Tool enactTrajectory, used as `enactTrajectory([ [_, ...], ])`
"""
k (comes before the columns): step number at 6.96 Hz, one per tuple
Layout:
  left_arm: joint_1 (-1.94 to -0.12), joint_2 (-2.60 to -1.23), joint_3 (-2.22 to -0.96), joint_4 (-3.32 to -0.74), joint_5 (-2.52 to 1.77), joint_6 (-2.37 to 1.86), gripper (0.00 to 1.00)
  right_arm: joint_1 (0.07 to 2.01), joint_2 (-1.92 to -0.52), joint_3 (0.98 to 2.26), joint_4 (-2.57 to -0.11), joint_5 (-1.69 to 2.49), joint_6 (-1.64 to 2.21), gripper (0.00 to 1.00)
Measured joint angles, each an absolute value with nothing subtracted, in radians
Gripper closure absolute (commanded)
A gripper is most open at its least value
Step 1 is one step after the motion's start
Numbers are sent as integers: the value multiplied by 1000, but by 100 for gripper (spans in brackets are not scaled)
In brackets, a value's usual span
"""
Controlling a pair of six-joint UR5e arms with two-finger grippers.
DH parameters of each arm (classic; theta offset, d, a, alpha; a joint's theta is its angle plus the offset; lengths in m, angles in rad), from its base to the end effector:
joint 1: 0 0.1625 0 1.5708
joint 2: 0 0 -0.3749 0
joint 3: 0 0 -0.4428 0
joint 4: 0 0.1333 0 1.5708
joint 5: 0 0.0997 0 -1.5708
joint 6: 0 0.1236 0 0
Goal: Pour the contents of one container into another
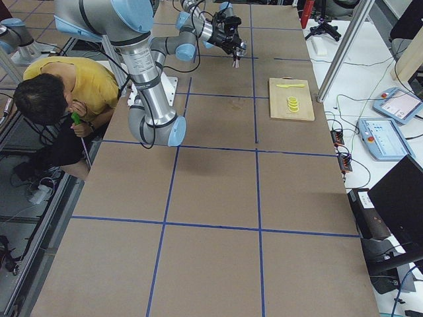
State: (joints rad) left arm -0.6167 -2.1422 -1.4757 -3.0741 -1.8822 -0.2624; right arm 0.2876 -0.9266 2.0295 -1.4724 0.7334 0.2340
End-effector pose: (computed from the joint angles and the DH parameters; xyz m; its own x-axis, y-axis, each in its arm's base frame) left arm 0.4870 -0.4622 0.1366 0.2261 0.9666 -0.1204 0.3965 0.0216 0.9178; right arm -0.4521 -0.3685 0.0040 0.9112 -0.4095 -0.0448 0.1388 0.2029 0.9693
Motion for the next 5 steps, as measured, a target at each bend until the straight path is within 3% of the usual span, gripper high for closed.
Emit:
enactTrajectory([
  [5,-617,-2143,-1476,-3074,-1882,-262,100,278,-897,2027,-1548,691,155,100],
])
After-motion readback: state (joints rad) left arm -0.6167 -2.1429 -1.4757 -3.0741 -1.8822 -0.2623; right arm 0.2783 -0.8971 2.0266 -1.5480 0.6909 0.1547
